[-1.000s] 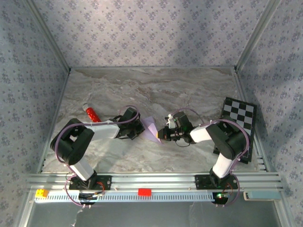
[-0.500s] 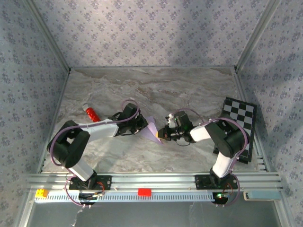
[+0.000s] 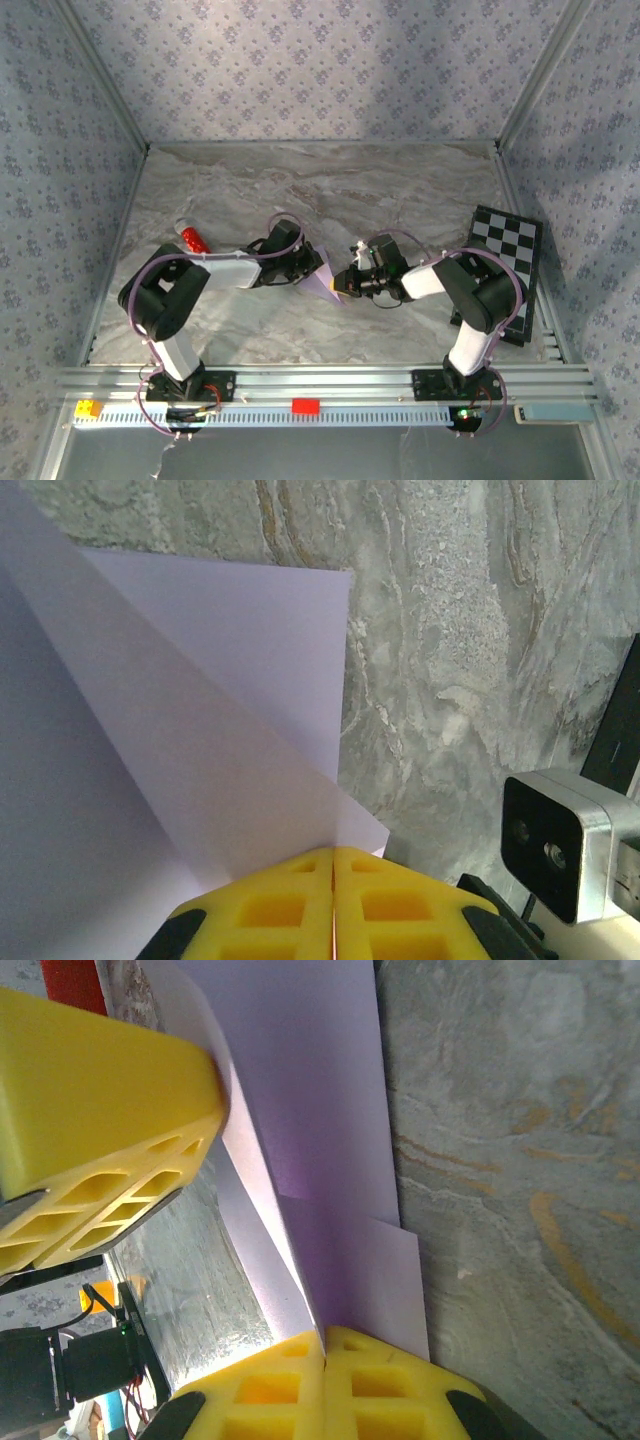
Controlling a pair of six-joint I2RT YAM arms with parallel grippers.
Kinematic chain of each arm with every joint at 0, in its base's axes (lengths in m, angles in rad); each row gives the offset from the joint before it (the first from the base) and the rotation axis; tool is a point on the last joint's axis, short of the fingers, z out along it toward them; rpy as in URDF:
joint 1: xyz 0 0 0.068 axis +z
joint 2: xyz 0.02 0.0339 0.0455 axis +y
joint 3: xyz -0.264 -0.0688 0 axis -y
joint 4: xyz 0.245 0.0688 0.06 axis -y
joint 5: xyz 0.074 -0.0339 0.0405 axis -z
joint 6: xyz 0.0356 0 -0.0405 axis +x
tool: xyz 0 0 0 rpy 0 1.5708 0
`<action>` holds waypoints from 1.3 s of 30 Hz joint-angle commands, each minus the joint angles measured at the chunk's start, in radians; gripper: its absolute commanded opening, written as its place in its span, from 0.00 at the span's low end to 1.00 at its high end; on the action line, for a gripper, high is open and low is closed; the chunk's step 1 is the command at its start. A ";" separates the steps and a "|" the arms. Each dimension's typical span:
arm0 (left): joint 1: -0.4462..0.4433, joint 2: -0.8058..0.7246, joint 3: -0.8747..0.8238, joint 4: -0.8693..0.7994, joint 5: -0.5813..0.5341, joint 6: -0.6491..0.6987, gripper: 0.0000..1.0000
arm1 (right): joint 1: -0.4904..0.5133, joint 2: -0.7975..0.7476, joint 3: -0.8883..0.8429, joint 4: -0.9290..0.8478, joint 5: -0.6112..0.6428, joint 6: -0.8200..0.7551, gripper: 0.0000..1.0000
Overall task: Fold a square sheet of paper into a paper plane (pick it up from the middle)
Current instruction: Fourth fold the wing at the center of the table.
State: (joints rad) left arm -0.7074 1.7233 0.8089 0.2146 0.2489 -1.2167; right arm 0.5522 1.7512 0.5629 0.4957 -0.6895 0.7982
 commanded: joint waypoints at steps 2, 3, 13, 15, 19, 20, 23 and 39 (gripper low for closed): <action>-0.008 0.007 0.006 0.069 0.018 -0.015 0.09 | -0.011 0.043 -0.012 -0.072 0.055 0.009 0.00; -0.009 0.003 0.003 0.072 0.016 -0.012 0.10 | -0.011 0.044 -0.012 -0.075 0.056 0.009 0.00; -0.013 -0.005 -0.015 0.034 -0.010 -0.015 0.10 | -0.017 0.055 -0.009 -0.088 0.066 0.020 0.00; -0.013 -0.011 -0.024 0.049 -0.010 -0.014 0.10 | -0.019 0.060 -0.009 -0.089 0.065 0.024 0.00; -0.012 -0.034 -0.042 0.044 -0.032 -0.015 0.10 | -0.021 0.064 -0.009 -0.097 0.061 0.021 0.00; -0.012 -0.039 -0.045 0.039 -0.037 -0.017 0.09 | -0.022 0.064 -0.006 -0.103 0.064 0.019 0.00; -0.012 -0.044 -0.050 0.037 -0.037 -0.014 0.10 | -0.026 0.061 -0.006 -0.109 0.064 0.019 0.00; -0.006 0.025 -0.010 0.035 -0.029 -0.009 0.09 | -0.028 0.074 0.005 -0.132 0.060 0.018 0.00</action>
State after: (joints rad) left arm -0.7155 1.7309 0.7708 0.2447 0.2314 -1.2240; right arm 0.5358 1.7702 0.5789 0.4805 -0.7250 0.8234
